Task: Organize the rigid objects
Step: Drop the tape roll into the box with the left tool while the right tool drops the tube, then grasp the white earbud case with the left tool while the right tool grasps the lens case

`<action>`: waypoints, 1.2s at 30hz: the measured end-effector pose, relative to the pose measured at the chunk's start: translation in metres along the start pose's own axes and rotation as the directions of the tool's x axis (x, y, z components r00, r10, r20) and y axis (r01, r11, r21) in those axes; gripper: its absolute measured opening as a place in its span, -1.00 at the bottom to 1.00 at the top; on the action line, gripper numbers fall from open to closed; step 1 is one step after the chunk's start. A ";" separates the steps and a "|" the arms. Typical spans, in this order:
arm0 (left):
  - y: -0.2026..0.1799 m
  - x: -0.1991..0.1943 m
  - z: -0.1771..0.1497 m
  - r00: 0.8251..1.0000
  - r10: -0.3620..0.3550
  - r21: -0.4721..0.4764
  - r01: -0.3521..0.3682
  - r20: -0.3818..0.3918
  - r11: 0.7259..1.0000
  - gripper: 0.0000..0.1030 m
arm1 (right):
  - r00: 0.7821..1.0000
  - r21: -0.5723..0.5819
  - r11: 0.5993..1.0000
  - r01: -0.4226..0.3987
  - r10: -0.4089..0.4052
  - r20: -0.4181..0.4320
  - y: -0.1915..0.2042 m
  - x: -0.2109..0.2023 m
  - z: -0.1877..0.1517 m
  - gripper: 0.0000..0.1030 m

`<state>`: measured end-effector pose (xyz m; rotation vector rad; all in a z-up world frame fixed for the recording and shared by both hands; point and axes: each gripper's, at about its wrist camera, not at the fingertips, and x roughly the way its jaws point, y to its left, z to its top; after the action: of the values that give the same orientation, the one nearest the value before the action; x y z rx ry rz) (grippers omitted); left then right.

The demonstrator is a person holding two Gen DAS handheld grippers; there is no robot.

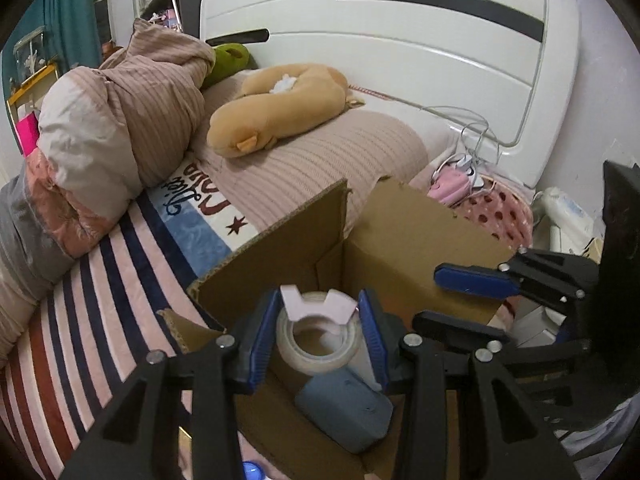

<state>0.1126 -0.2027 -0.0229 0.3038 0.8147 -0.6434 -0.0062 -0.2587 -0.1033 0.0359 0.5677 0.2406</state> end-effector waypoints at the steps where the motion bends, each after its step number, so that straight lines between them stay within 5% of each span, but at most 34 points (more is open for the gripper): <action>1: 0.000 0.001 0.000 1.000 0.002 0.003 -0.002 -0.003 1.000 -0.26 | 1.000 0.002 1.000 -0.004 0.004 -0.001 -0.001 -0.001 0.000 -0.39; 11: 0.007 -0.007 -0.001 0.999 0.031 -0.016 -0.030 0.016 0.999 0.15 | 1.000 -0.015 1.000 -0.009 0.009 -0.013 0.003 -0.005 0.003 -0.36; 19: 0.036 -0.063 -0.020 0.994 0.054 -0.107 -0.044 0.097 0.993 0.34 | 1.000 -0.050 0.999 -0.017 0.016 -0.018 0.024 -0.013 0.013 -0.36; 29: 0.113 -0.126 -0.097 0.976 0.190 -0.263 -0.156 0.107 0.952 0.40 | 0.980 -0.147 0.969 -0.198 0.195 -0.035 0.117 -0.007 0.031 -0.34; 36: 0.157 -0.108 -0.163 0.981 0.190 -0.343 -0.165 0.039 0.925 0.40 | 0.951 -0.199 0.935 -0.293 0.265 -0.156 0.185 0.029 0.008 -0.33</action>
<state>0.0637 0.0416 -0.0472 0.0388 0.8034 -0.3326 -0.0181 -0.0720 -0.0937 -0.1150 0.6592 0.5867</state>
